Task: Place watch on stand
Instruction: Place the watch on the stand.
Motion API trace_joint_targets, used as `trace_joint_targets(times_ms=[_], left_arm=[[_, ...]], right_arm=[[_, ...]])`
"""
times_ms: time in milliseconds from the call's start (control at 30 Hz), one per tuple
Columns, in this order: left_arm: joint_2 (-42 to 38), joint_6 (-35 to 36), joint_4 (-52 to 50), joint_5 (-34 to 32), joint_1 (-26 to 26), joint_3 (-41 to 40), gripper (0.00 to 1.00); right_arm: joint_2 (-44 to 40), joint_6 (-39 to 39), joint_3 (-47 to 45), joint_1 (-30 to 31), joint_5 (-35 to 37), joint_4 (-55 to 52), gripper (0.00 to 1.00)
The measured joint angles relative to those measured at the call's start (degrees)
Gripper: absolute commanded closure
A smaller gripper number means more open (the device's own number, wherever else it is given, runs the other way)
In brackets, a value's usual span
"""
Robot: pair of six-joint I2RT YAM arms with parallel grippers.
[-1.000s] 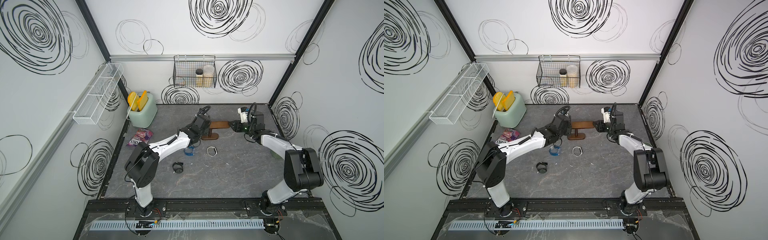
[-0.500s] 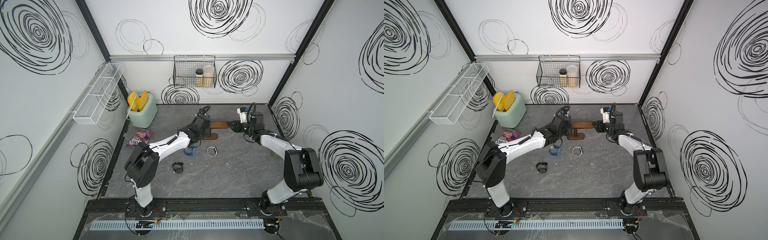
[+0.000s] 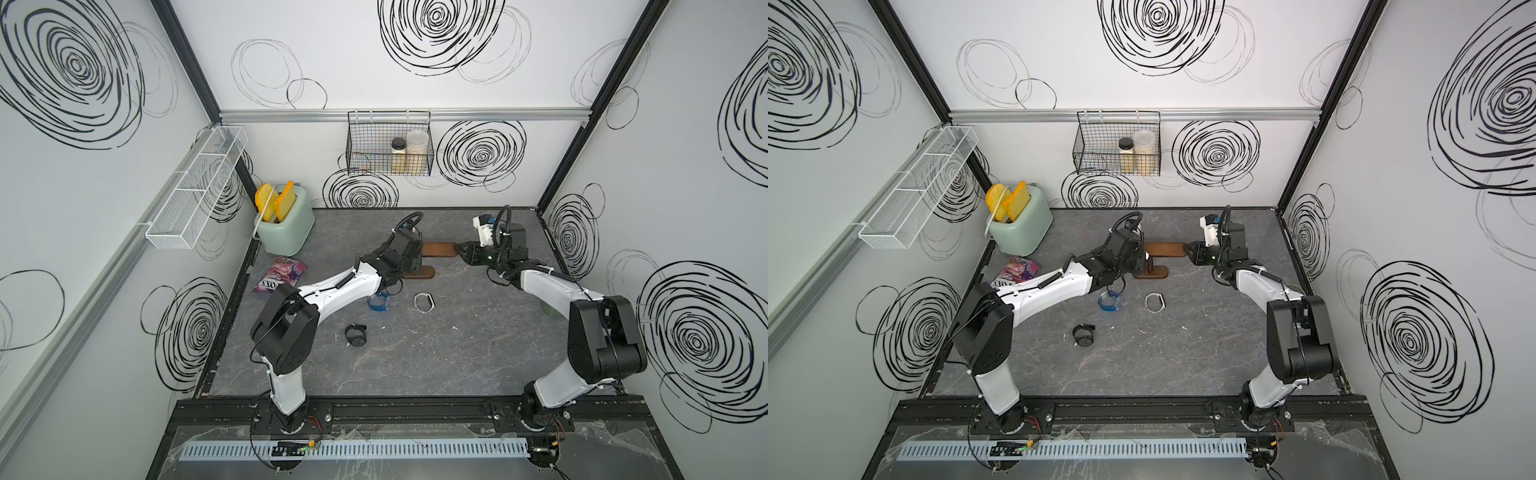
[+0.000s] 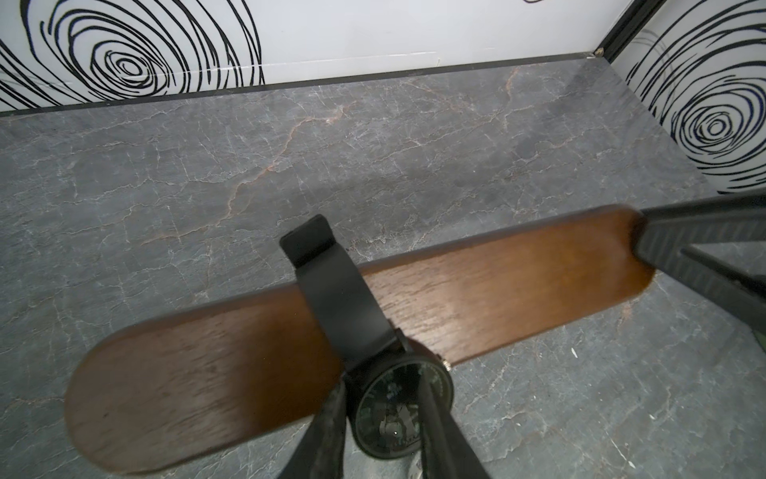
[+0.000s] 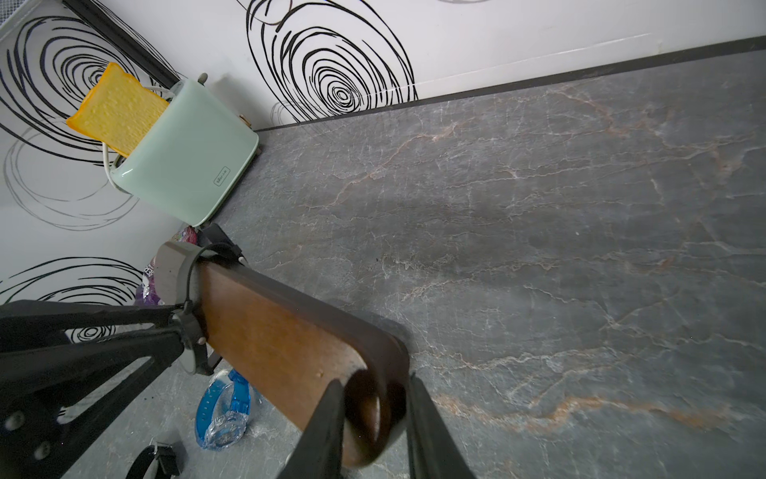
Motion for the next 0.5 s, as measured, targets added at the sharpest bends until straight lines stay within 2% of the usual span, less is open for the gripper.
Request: trace_joint_targets(times_ms=[500], left_arm=[[0.0, 3.7, -0.4, 2.9, 0.5, 1.2, 0.72]], right_arm=[[0.0, -0.2, 0.0, 0.1, -0.2, -0.2, 0.72]])
